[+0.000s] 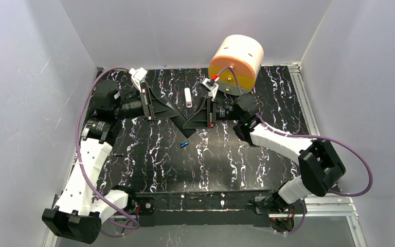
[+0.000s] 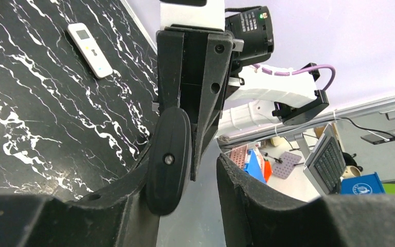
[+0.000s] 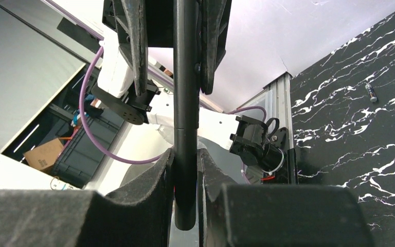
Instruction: Load the batteries into the remote control
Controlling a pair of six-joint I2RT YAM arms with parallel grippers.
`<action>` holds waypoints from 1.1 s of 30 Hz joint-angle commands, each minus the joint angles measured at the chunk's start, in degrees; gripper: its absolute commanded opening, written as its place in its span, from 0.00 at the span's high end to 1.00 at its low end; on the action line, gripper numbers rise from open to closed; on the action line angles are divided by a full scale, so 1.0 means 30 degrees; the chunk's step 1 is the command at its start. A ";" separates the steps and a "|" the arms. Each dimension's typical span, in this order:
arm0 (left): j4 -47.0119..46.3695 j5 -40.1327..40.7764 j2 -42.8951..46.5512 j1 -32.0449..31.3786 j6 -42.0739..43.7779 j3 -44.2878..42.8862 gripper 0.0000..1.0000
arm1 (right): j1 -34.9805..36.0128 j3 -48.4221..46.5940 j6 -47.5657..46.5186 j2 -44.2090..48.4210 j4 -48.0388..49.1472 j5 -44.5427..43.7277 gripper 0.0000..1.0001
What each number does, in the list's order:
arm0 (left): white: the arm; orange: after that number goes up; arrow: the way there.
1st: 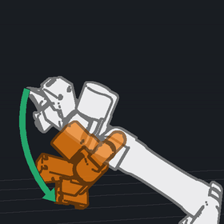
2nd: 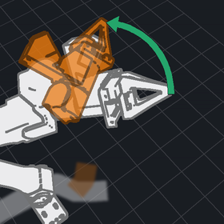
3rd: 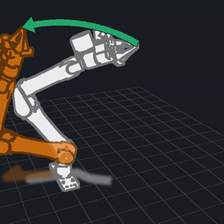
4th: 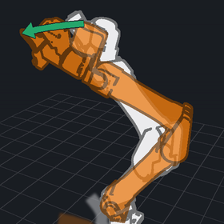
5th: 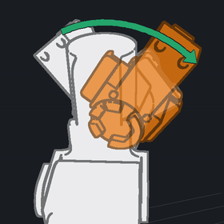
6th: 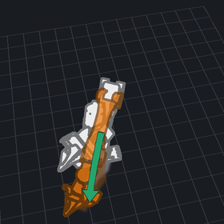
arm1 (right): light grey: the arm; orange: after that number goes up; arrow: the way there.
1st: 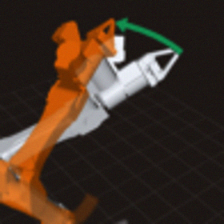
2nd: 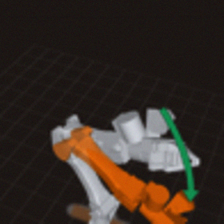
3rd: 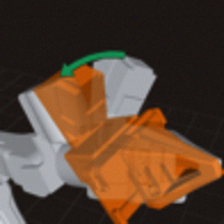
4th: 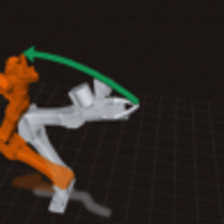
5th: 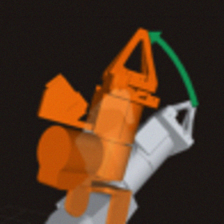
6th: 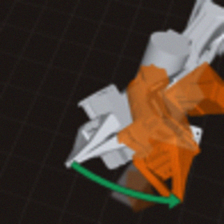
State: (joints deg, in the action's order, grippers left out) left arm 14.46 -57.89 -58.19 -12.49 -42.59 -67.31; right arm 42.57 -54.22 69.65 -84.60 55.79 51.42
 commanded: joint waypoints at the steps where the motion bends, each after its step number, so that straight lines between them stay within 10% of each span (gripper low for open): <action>1: -0.0104 -0.1641 -0.0345 -0.0055 0.0255 0.0260 0.62 | -0.0078 -0.1059 -0.0889 -0.0306 -0.0783 0.0733 0.96; 9: 0.0405 -0.1081 -0.0633 -0.0055 0.0996 0.0238 1.00 | -0.0094 -0.0933 -0.1184 -0.0228 -0.1361 0.0360 0.87; 15: -0.4247 0.0902 0.0278 -0.0055 -0.3085 0.2306 1.00 | -0.0061 0.0554 -0.0209 0.0578 -0.0397 -0.3406 0.32; 20: -0.6197 0.3904 0.0735 -0.0084 -0.5636 0.3813 1.00 | 0.0884 0.2384 0.0468 0.1524 -0.0816 -1.0714 0.13; 33: -0.6182 0.5573 0.1375 -0.0084 -0.8021 0.4263 1.00 | 0.1697 0.3967 0.5572 -0.0721 0.5769 -1.4258 0.40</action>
State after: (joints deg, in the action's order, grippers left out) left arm -2.17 -41.23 -55.70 -12.60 -63.57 -54.78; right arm 47.42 -42.92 81.21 -84.36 63.09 12.40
